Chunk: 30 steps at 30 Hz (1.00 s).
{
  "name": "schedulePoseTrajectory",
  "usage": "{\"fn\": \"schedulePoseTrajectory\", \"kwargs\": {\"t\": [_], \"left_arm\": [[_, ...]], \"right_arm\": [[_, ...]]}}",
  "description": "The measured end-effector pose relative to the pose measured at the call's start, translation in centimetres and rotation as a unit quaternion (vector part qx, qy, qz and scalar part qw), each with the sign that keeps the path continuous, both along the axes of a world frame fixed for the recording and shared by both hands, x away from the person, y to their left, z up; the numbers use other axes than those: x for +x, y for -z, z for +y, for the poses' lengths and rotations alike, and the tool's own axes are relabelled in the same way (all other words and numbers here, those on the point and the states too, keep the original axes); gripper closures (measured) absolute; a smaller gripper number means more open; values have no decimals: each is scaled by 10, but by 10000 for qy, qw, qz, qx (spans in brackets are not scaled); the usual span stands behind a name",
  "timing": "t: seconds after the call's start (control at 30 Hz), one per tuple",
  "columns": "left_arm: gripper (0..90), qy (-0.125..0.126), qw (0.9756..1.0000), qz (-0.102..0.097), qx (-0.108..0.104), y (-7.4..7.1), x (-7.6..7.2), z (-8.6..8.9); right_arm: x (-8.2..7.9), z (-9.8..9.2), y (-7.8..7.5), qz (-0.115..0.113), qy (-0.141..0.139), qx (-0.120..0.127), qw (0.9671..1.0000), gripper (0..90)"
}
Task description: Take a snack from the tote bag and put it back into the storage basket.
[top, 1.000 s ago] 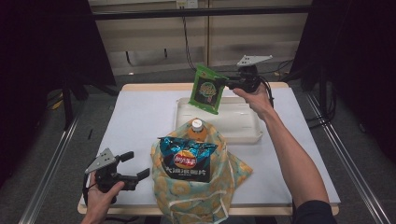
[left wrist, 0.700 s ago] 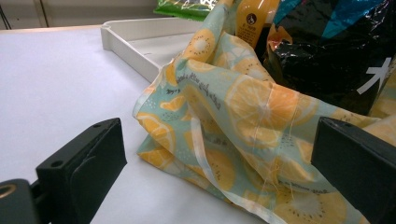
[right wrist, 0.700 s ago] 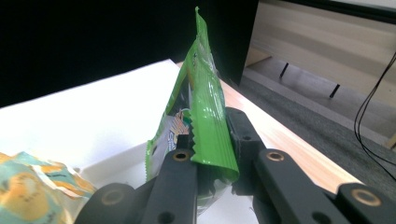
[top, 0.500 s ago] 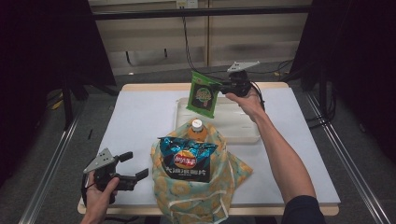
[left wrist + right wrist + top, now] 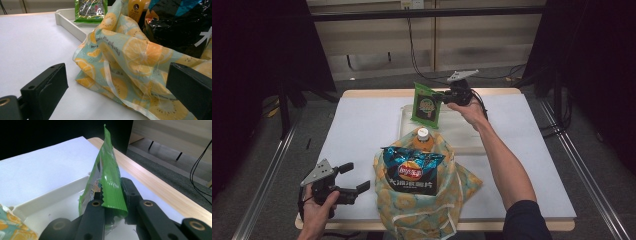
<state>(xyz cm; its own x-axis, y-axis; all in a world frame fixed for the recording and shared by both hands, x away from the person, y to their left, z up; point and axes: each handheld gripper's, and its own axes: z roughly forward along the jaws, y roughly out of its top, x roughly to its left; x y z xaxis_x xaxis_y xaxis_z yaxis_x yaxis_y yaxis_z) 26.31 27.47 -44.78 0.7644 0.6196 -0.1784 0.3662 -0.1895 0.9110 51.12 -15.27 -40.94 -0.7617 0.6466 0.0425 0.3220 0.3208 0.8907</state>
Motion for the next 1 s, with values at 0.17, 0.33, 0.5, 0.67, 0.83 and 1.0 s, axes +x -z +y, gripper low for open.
{"fn": "schedulePoseTrajectory", "kwargs": {"t": [0.17, 0.33, 0.5, 0.67, 0.83, 1.0], "left_arm": [[32, 11, 10000, -64, -43, -1, 2, 1], [33, -17, 10000, -51, -50, -1, 1, 1], [31, -37, 10000, -66, -57, -1, 0, 3], [32, -52, 9999, -49, -92, -1, 0, 3], [32, -34, 10000, -45, -56, 1, 2, 3], [33, -108, 9999, -46, -54, 0, 0, 4]], "right_arm": [[3, 6, 2, 21, -43, -63, 10000, 809], [10, 14, 2, 122, -138, -164, 9997, 796], [15, 21, 7, 136, -175, -153, 9996, 801], [20, 25, 11, 160, -161, -167, 9996, 803], [26, 25, 12, 191, -59, -196, 9996, 781], [30, 27, 15, 224, 108, -221, 9994, 732]]}}
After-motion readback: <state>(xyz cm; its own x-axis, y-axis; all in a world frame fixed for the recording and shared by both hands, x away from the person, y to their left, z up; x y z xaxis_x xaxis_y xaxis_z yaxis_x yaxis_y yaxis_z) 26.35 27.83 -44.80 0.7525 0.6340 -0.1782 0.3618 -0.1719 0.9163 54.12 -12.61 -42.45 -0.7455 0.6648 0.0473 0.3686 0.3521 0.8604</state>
